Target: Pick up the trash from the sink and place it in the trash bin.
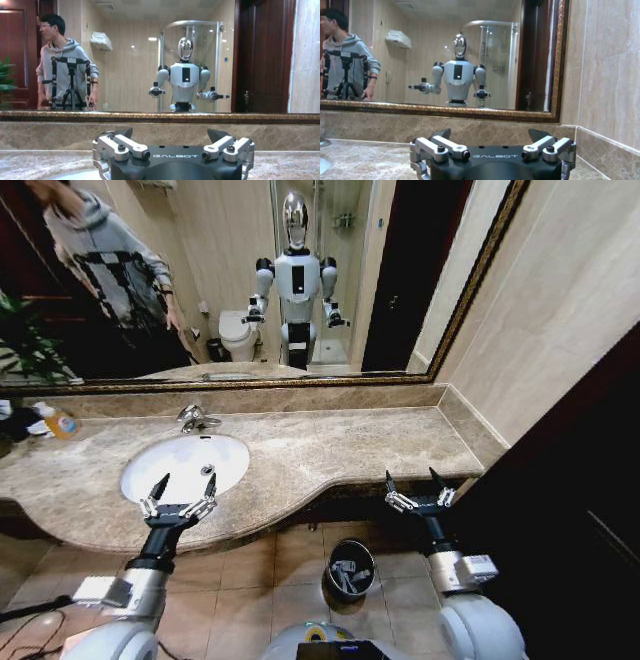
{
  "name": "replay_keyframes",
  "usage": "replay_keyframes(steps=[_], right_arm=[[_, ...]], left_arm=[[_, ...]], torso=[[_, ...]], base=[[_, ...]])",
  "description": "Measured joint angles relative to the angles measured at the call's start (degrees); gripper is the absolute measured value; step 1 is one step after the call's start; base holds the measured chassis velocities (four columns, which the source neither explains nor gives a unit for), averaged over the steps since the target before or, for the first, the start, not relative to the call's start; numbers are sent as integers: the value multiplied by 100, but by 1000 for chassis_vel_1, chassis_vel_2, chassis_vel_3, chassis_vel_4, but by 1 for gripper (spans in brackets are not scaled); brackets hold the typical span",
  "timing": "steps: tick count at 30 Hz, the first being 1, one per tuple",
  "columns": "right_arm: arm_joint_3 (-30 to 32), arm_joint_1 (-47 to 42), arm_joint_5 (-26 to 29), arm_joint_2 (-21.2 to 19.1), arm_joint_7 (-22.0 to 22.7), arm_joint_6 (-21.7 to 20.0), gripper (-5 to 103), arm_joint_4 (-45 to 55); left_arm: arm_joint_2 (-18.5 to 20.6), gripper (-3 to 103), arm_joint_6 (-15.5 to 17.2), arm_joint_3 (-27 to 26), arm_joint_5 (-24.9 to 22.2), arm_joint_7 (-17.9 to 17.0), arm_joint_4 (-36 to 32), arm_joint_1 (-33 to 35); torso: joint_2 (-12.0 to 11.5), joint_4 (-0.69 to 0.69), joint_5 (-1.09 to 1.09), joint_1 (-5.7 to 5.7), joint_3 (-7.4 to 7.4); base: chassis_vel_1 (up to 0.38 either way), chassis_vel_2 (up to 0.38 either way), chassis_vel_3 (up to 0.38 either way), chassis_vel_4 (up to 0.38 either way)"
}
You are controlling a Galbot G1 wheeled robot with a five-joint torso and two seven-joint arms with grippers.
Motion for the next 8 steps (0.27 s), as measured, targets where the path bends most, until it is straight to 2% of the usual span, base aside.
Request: replay_keyframes(steps=[8], right_arm=[[1,1,3,0,0,0,100,-3]], left_arm=[[0,100,0,0,0,0,0,0]], torso=[[0,0,0,0,0]], base=[[0,0,0,0]])
